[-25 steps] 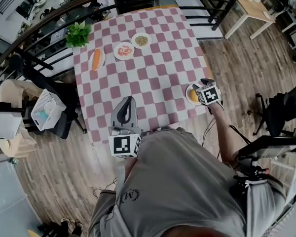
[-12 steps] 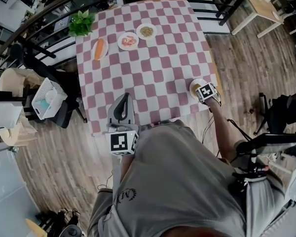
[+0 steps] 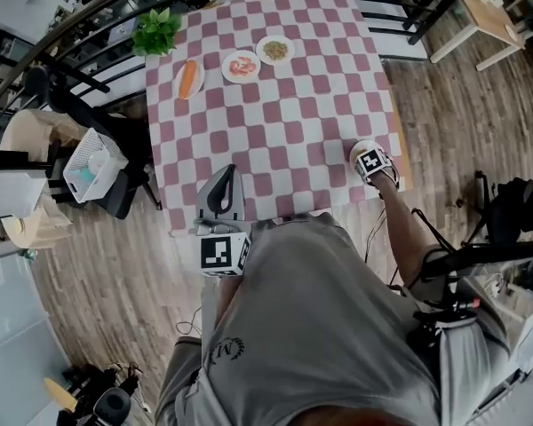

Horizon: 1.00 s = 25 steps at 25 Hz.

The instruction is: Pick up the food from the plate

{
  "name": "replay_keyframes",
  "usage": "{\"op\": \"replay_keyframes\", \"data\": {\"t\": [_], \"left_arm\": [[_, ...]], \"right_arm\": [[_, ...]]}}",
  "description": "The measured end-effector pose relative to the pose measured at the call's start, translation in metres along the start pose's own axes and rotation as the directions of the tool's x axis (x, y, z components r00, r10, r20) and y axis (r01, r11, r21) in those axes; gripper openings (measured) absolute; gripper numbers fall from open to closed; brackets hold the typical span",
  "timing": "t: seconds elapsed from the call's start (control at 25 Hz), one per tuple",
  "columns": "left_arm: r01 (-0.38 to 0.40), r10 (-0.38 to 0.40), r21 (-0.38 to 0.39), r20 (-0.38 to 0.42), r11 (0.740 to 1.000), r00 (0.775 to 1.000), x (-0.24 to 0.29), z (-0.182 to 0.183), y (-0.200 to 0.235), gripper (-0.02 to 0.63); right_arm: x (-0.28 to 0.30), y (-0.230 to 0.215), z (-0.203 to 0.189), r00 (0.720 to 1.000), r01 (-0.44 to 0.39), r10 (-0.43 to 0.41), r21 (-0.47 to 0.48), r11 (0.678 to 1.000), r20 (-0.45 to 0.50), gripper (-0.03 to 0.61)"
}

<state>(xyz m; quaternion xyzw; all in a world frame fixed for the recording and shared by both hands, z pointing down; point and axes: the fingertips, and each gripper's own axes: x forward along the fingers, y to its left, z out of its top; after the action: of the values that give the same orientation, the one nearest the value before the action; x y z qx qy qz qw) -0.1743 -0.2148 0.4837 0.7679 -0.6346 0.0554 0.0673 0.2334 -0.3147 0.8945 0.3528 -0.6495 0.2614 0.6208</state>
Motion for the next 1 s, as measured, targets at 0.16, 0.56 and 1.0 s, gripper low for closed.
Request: {"op": "replay_keyframes", "data": {"t": [0.16,0.56,1.0], "left_arm": [[0.003,-0.003,0.007,-0.013,1.0,1.0,-0.001,-0.005,-0.001,0.01],[-0.012,0.012,0.006,-0.001,1.0,1.0,-0.002,-0.003,-0.001,0.009],[-0.028,0.028,0.009,0.001,1.0,1.0,-0.008,-0.005,-0.002,0.01]], "right_arm": [[0.025,0.016,0.0,0.992,-0.106,0.103,0.041,0.994,0.072,0.345],[0.029,0.017,0.003,0.989,-0.116,0.114,0.02,0.993,0.093,0.347],[0.03,0.019,0.006,0.991,-0.107,0.115,-0.102,0.989,0.073,0.35]]}}
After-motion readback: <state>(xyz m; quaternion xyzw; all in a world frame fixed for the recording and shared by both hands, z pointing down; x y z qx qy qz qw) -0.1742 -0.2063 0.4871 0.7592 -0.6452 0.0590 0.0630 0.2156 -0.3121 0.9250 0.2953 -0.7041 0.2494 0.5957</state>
